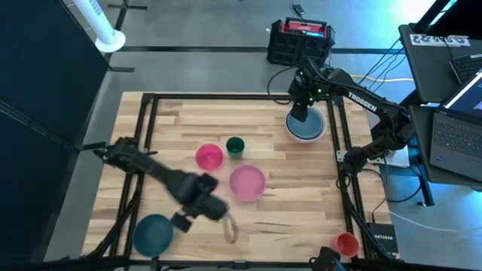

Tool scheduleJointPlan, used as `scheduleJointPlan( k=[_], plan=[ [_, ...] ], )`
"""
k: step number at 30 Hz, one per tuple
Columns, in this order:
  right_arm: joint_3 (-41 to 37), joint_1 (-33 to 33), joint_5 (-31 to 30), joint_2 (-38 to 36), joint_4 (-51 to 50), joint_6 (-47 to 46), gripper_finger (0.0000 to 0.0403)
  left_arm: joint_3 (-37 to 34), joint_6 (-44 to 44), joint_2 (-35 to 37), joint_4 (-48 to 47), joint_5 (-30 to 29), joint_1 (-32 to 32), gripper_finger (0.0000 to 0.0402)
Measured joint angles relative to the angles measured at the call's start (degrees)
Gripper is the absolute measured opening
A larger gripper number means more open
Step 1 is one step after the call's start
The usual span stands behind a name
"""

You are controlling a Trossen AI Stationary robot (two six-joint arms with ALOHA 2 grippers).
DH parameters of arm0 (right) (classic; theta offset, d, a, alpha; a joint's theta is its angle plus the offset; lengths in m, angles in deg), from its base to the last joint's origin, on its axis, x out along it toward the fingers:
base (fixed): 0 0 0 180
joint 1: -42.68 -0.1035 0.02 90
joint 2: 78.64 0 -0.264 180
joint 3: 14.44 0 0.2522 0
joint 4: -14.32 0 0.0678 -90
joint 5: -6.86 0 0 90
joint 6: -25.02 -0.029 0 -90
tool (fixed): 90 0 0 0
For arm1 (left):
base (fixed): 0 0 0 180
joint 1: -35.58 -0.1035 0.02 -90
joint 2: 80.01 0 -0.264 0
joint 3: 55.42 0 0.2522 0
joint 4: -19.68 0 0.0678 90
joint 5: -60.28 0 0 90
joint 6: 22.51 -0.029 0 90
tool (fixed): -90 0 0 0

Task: Nest bowls inside each other
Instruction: Stack the blue bowl on top of the light pink bowl

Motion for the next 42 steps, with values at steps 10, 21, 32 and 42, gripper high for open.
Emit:
scheduleJointPlan(
  k=[10,21,32,42],
  plan=[
    [-3.58,0.0,1.34,-0.04,1.06,1.03,0.0206,-17.38,14.26,9.64,9.21,0.58,16.05,0.0092],
    [-8.37,0.0,3.73,-0.21,1.19,1.01,0.0206,-30.92,9.17,9.67,19.67,0.14,18.4,0.0092],
    [-8.63,0.0,4.77,-0.42,1.53,0.93,0.0206,-38.24,3.51,9.66,27.02,-0.43,17.1,0.0092],
    [-8.63,0.0,4.74,-0.42,1.49,-0.1,0.0206,-41.71,2.35,9.64,32.89,-0.32,16.63,0.0083]
  ],
)
